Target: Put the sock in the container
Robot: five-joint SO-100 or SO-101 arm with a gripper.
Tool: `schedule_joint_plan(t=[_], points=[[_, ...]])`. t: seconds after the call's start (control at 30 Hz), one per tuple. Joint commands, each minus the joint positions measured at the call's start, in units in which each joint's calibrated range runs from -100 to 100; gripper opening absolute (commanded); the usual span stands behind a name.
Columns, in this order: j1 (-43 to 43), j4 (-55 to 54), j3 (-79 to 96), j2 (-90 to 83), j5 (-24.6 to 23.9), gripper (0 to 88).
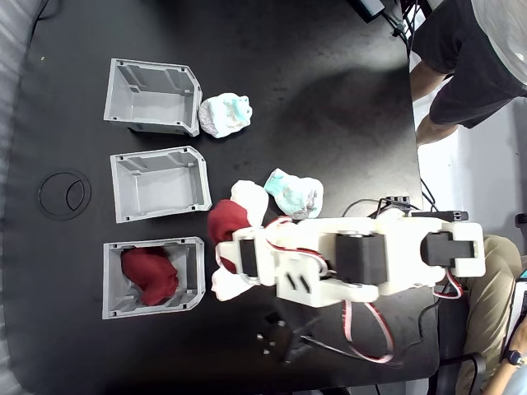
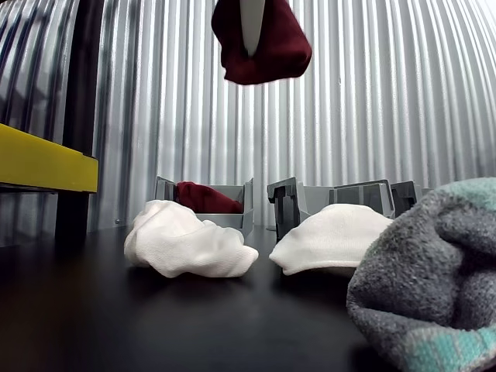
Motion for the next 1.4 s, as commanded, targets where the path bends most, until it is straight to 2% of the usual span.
schedule_joint_plan(t=[0.0,0.4,0.73,1.1,1.37], points=[[-0.1,-7.8,0.1,1.3,-0.1,1.4],[-6.5,-31.1,0.0,6.7,0.3,1.4],[-6.8,-46.5,-0.4,15.5,0.3,1.3],[-7.4,-46.7,-20.1,32.1,0.3,1.3],[-7.5,-45.0,-22.8,34.4,0.1,1.3]])
